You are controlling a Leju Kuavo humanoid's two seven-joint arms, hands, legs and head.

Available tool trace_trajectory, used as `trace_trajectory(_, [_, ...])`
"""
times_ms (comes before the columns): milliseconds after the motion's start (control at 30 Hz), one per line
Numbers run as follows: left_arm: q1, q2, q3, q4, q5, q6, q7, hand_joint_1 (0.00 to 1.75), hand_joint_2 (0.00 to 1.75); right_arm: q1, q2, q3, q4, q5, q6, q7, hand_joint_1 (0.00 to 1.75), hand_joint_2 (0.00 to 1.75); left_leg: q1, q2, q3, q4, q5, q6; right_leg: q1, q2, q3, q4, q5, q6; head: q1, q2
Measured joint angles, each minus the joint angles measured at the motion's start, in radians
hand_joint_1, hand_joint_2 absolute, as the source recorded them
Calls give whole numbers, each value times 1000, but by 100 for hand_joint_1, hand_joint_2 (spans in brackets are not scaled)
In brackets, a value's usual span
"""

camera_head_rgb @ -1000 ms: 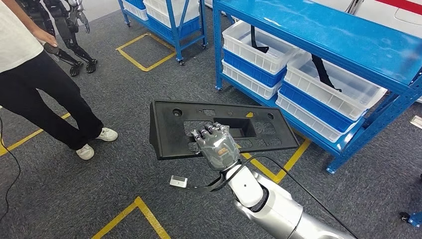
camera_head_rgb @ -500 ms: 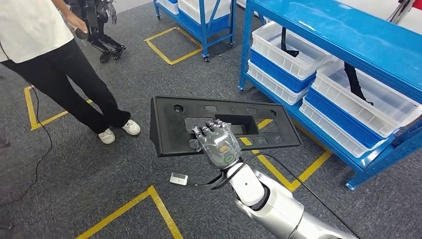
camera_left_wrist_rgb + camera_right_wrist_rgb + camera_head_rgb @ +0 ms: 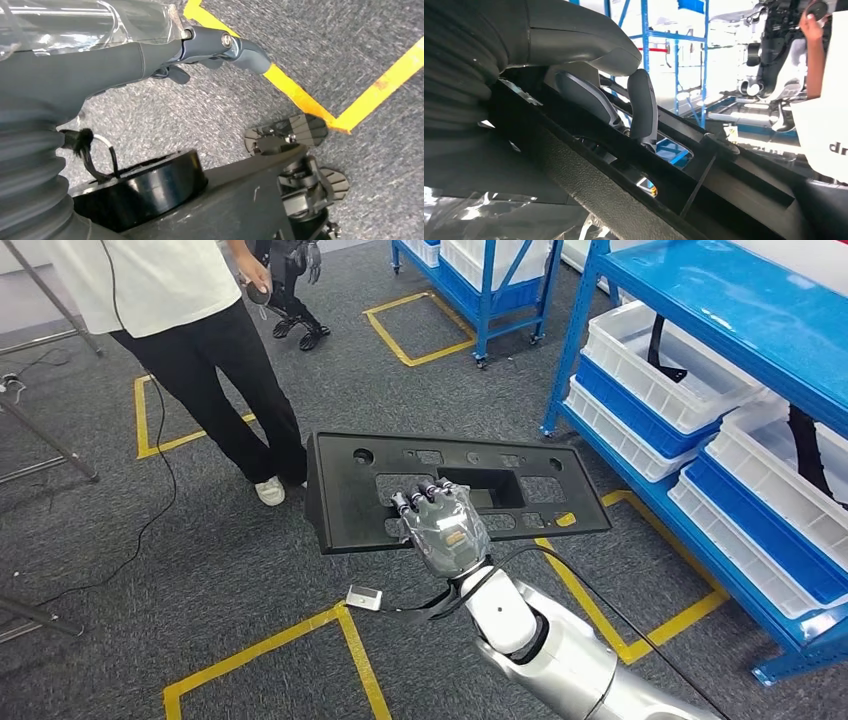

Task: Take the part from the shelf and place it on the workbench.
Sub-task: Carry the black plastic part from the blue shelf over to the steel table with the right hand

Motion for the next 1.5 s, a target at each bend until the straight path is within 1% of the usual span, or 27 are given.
trace_trajectory(67, [2, 4, 0, 0, -5, 0, 6, 0, 175, -2, -4, -4, -15, 0, 8, 4, 175, 175, 4, -9, -7, 0, 0, -10, 2, -18, 2, -6, 2, -7, 0, 0])
trace_trajectory(133, [7, 8, 0, 0, -10, -1, 12, 0, 175, -4, -6, -8, -28, -1, 14, 9, 175, 175, 3, 32, -27, 38, -23, -21, 0, -37, 6, -12, 4, -18, 0, 0])
trace_trajectory(200, [7, 12, 0, 0, -17, -5, 25, 0, 175, -4, -12, -12, -40, -5, 20, 14, 175, 175, 4, 86, -84, 157, -80, -33, -1, -57, 10, -14, 3, -24, -1, 0])
trace_trajectory(267, [8, 17, 0, 0, -23, -10, 45, 0, 175, 0, -21, -15, -54, -9, 29, 18, 175, 175, 11, 100, -149, 286, -124, -42, 1, -81, 12, -14, -1, -26, -1, 0])
trace_trajectory(300, [9, 20, 0, 0, -26, -12, 52, 0, 175, 3, -27, -16, -62, -11, 35, 19, 175, 175, 13, 103, -161, 306, -123, -44, 1, -93, 14, -14, -3, -26, -1, 0])
trace_trajectory(333, [10, 23, 0, 0, -28, -12, 52, 0, 175, 6, -31, -17, -72, -12, 40, 20, 175, 175, 15, 107, -149, 281, -102, -45, 1, -104, 17, -14, -6, -25, -1, 0])
trace_trajectory(433, [8, 32, -1, 0, -39, -10, 31, 0, 175, 7, -44, -20, -115, -18, 58, 22, 175, 175, 9, 154, -41, 68, -11, -40, 4, -132, 29, -13, -17, -15, -1, 0])
trace_trajectory(500, [0, 36, -1, 0, -49, -9, 15, 0, 175, 8, -54, -22, -145, -25, 74, 23, 175, 175, -2, 173, -9, 2, 4, -30, 8, -149, 33, -14, -23, -5, -1, 0])
trace_trajectory(567, [-5, 41, -1, 0, -55, -9, 11, 0, 175, 13, -64, -24, -173, -30, 89, 24, 175, 175, -6, 152, -9, -1, 4, -18, 8, -165, 36, -15, -28, 4, 0, 0])
trace_trajectory(633, [-3, 47, -1, 0, -56, -12, 23, 0, 175, 19, -75, -25, -201, -32, 99, 26, 175, 175, -4, 132, -4, -7, 7, -5, 3, -139, 29, 11, -51, 12, 0, 0])
trace_trajectory(700, [2, 51, -1, 0, -52, -16, 42, 0, 175, 22, -89, -27, -224, -32, 107, 27, 175, 175, -1, 114, 0, -10, 8, 9, 0, -89, -20, 120, -109, 14, 0, 0])
trace_trajectory(767, [11, 53, 0, 0, -34, -19, 47, 0, 175, 27, -104, -28, -241, -33, 115, 29, 175, 175, -3, 92, 2, -10, 6, 15, 2, -70, -95, 263, -161, 14, 0, 0])
trace_trajectory(800, [18, 54, 1, 0, -22, -19, 43, 0, 175, 30, -111, -28, -248, -36, 119, 30, 175, 175, -3, 79, 3, -9, 5, 16, 3, -68, -117, 297, -164, 14, 0, 0])
trace_trajectory(833, [26, 55, 2, 0, -11, -18, 37, 0, 175, 33, -117, -28, -256, -39, 122, 31, 175, 175, -3, 66, 4, -9, 4, 15, 2, -66, -120, 289, -146, 14, 0, 0])
trace_trajectory(867, [32, 56, 3, 0, -4, -18, 32, 0, 175, 34, -121, -29, -265, -41, 124, 32, 175, 175, -1, 53, 5, -7, 3, 14, 1, -63, -102, 241, -111, 14, 0, 0])
trace_trajectory(900, [35, 57, 4, 0, -2, -17, 29, 0, 175, 35, -125, -29, -274, -43, 125, 32, 175, 175, 1, 40, 6, -4, 1, 11, -3, -48, -72, 167, -68, 15, 0, 0])
trace_trajectory(967, [36, 58, 4, 0, -6, -18, 28, 0, 175, 34, -132, -31, -289, -48, 128, 32, 175, 175, 1, 16, 0, 7, -6, 1, -11, -5, -19, 45, -16, 16, 0, 0])
trace_trajectory(1000, [35, 59, 4, 0, -10, -18, 27, 0, 175, 35, -134, -32, -295, -51, 129, 31, 175, 175, 1, 5, -4, 10, -7, -4, -12, 9, -7, 18, -10, 15, -1, 0])
trace_trajectory(1067, [35, 60, 4, 0, -22, -17, 19, 0, 175, 36, -135, -32, -302, -57, 130, 31, 175, 175, 5, -14, -9, 10, -6, -12, -9, -4, -4, 13, -12, 5, -1, 0])
trace_trajectory(1133, [34, 60, 4, 0, -38, -15, 10, 0, 175, 37, -136, -32, -307, -61, 125, 32, 175, 175, 5, 9, -21, 29, -18, -20, -8, -26, 0, 10, -11, -8, -2, 0])
trace_trajectory(1167, [30, 61, 4, 0, -46, -14, 8, 0, 175, 38, -136, -32, -308, -62, 121, 34, 175, 175, 4, 36, -40, 68, -38, -24, -8, -39, 2, 9, -11, -14, -3, 0])
trace_trajectory(1233, [21, 61, 4, 0, -56, -13, 11, 0, 175, 40, -137, -33, -309, -60, 114, 35, 175, 175, 4, 88, -104, 200, -97, -32, -3, -63, 4, 9, -13, -22, -4, 0])
trace_trajectory(1300, [13, 61, 4, 0, -59, -15, 22, 0, 175, 43, -139, -33, -310, -55, 113, 35, 175, 175, 5, 103, -158, 310, -132, -33, 3, -90, 4, 9, -16, -25, -4, 0])
trace_trajectory(1333, [12, 62, 4, 0, -58, -17, 28, 0, 175, 44, -139, -33, -310, -53, 113, 35, 175, 175, 5, 105, -157, 312, -125, -31, 5, -102, 6, 9, -18, -26, -4, 0])
trace_trajectory(1400, [16, 66, 4, 0, -58, -21, 41, 0, 175, 44, -140, -34, -311, -52, 113, 35, 175, 175, -3, 122, -94, 198, -70, -18, 7, -122, 11, 9, -22, -27, -4, 0])
trace_trajectory(1467, [22, 72, 4, 0, -58, -24, 46, 0, 175, 44, -141, -36, -311, -51, 113, 35, 175, 175, -22, 169, -18, 58, -27, -1, 9, -139, 18, 8, -26, -24, -4, 0])
trace_trajectory(1500, [24, 75, 4, 0, -58, -25, 46, 0, 175, 44, -142, -37, -312, -50, 113, 35, 175, 175, -31, 185, 3, 20, -20, 6, 10, -149, 20, 7, -28, -21, -4, 0])
